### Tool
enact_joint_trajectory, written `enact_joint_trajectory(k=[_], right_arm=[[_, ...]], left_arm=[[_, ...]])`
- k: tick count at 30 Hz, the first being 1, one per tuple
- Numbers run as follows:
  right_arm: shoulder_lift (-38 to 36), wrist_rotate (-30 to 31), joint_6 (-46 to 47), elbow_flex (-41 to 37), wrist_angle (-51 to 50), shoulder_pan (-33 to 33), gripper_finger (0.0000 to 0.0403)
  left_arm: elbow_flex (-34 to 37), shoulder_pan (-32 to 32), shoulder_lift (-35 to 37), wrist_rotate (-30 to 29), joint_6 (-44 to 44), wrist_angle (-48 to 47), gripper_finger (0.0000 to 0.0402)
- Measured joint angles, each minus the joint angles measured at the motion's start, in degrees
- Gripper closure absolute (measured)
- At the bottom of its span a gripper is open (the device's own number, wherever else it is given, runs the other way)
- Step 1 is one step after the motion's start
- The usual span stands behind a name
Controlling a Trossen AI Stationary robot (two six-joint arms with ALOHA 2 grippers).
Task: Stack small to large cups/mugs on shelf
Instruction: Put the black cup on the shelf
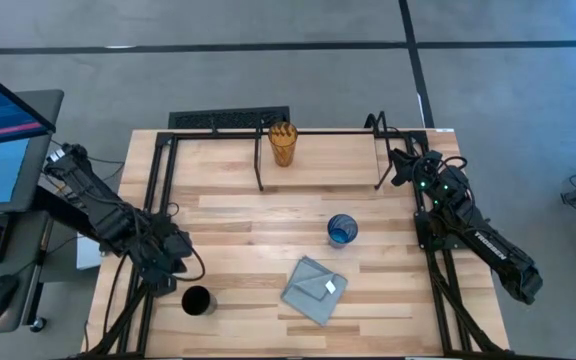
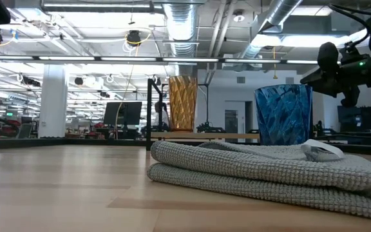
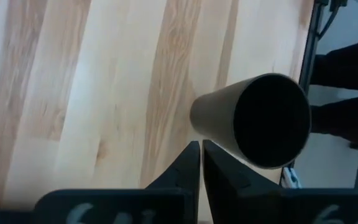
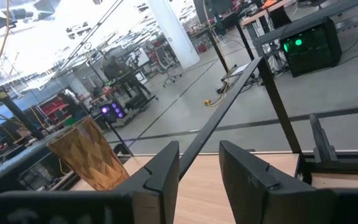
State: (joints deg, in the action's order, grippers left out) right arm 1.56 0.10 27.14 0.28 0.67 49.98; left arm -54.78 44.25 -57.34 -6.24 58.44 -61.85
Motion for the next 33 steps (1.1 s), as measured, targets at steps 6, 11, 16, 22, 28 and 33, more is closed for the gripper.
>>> enact_joint_trajectory(k=[6, 11, 16, 22, 28, 33], right_arm=[[-0.02, 0.0, -0.07, 0.02, 0.0, 0.0, 0.0267], [-0.02, 0.0, -0.11, 0.0, 0.0, 0.0, 0.0267], [0.0, 0.0, -0.13, 0.0, 0.0, 0.0, 0.0267], [0.0, 0.0, -0.13, 0.0, 0.0, 0.0, 0.0267], [-0.02, 0.0, -0.13, 0.0, -0.02, 0.0, 0.0267], [0.0, 0.0, -0.15, 0.02, -0.02, 0.0, 0.0267]], left_arm=[[0.0, -0.02, 0.0, 0.77, 0.69, -3.17, 0.0394], [0.0, -0.02, 0.0, 1.4, -0.09, -3.49, 0.0394], [0.0, -0.02, 0.0, 1.46, 1.29, -3.44, 0.0376], [0.0, -0.02, 0.0, 2.91, 2.05, -3.45, 0.0311], [0.01, -0.04, 0.0, 5.76, 2.94, -3.58, 0.0236], [0.0, -0.04, 0.0, 6.83, 7.27, -2.7, 0.0201]])
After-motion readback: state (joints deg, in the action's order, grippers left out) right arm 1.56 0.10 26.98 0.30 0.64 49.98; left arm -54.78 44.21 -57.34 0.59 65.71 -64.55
